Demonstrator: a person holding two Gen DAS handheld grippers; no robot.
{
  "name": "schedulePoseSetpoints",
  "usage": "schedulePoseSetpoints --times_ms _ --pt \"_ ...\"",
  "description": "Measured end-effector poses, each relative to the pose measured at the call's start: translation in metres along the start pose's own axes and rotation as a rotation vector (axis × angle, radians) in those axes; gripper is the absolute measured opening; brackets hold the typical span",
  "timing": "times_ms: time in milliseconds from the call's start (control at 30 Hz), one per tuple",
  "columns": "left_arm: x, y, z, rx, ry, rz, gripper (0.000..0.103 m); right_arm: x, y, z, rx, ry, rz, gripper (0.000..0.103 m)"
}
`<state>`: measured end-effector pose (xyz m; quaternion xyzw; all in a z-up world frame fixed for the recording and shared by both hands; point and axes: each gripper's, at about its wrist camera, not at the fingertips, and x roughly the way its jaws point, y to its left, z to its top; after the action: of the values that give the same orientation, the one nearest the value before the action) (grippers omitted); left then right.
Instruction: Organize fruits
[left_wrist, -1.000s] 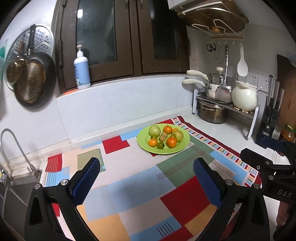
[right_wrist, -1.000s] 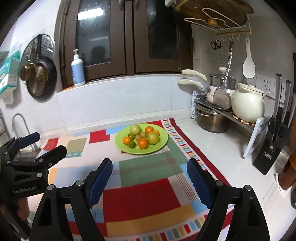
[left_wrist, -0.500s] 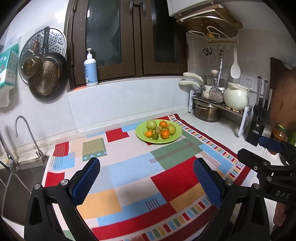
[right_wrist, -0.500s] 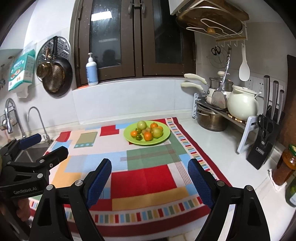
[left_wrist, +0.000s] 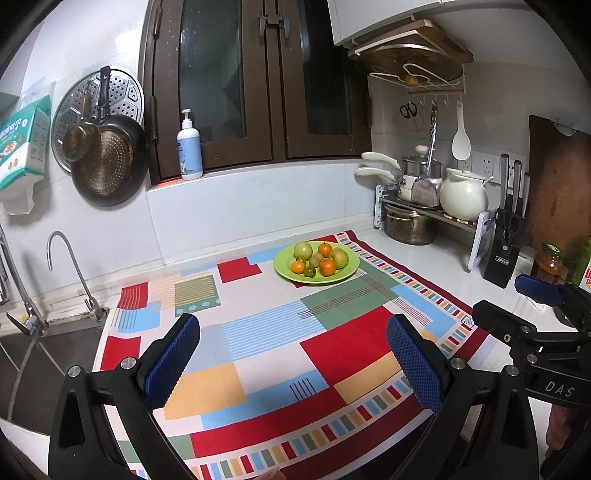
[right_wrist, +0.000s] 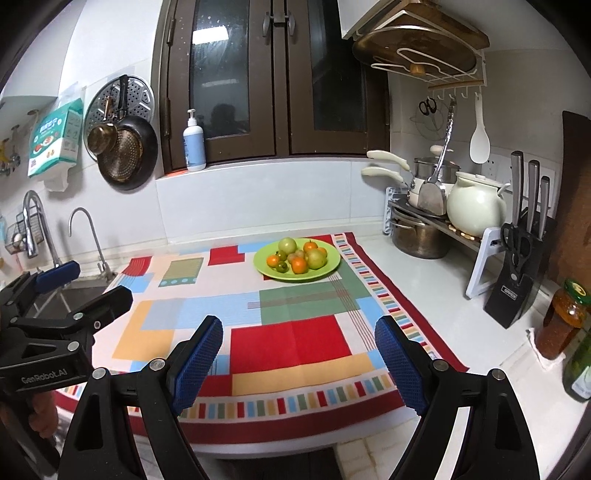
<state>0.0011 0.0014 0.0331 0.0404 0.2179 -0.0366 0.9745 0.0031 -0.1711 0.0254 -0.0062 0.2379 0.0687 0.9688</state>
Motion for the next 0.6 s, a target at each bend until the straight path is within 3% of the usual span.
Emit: schedulePoseSetpoints --times_ms 600 --pt "-0.013 -0.004 -0.005 0.005 -0.009 0.007 0.103 -0.011 -0.002 -0.005 0.0 -0.006 -0.001 0.085"
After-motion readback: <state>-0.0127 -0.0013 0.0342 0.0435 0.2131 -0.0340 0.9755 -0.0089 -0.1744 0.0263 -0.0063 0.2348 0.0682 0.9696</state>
